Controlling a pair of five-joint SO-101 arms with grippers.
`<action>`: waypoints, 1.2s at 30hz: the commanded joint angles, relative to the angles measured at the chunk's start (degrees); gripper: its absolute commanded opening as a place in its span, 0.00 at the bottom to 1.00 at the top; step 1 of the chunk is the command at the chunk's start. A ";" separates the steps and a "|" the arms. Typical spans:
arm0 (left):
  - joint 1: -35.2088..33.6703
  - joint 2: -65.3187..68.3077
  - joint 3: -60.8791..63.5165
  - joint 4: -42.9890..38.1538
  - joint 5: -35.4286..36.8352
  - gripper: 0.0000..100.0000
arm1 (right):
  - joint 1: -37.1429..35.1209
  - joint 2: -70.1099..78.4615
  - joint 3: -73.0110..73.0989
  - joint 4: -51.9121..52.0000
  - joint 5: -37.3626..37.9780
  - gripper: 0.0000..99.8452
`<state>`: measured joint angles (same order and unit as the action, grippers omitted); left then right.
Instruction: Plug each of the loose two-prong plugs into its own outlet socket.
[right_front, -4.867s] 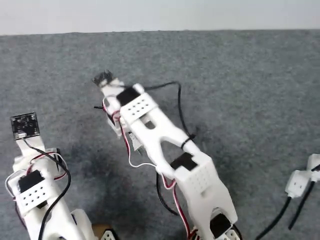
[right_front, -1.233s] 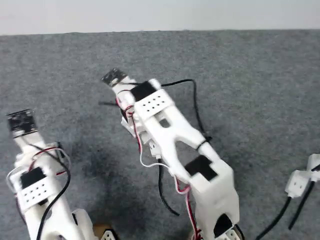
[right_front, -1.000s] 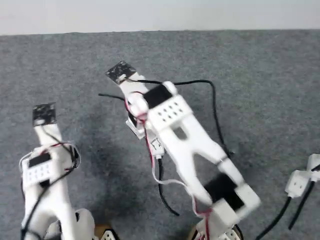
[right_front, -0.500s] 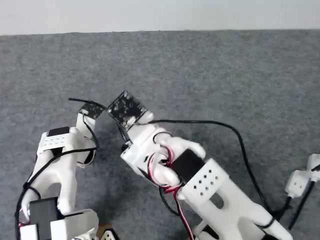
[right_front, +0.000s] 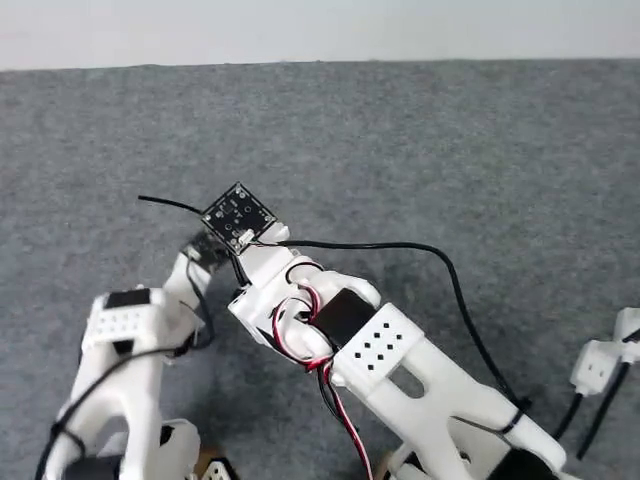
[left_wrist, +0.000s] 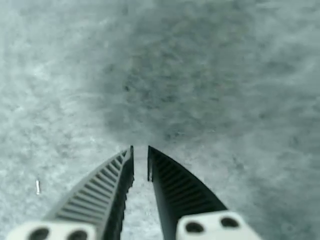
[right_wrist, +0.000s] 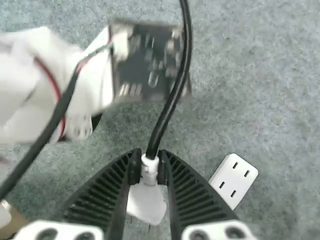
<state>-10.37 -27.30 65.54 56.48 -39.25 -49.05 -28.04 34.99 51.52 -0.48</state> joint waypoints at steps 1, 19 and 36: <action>1.67 -7.91 2.86 -1.58 -2.99 0.04 | -0.66 0.22 -0.70 -1.10 -0.53 0.01; -2.11 -14.07 6.46 -6.07 3.78 0.04 | 12.35 0.92 5.89 -11.65 11.69 0.01; -2.46 -14.07 6.46 -6.07 3.78 0.04 | 16.84 12.35 3.87 -19.65 21.19 0.01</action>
<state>-12.40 -40.04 72.40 51.56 -36.00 -34.11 -13.45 42.02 32.26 19.91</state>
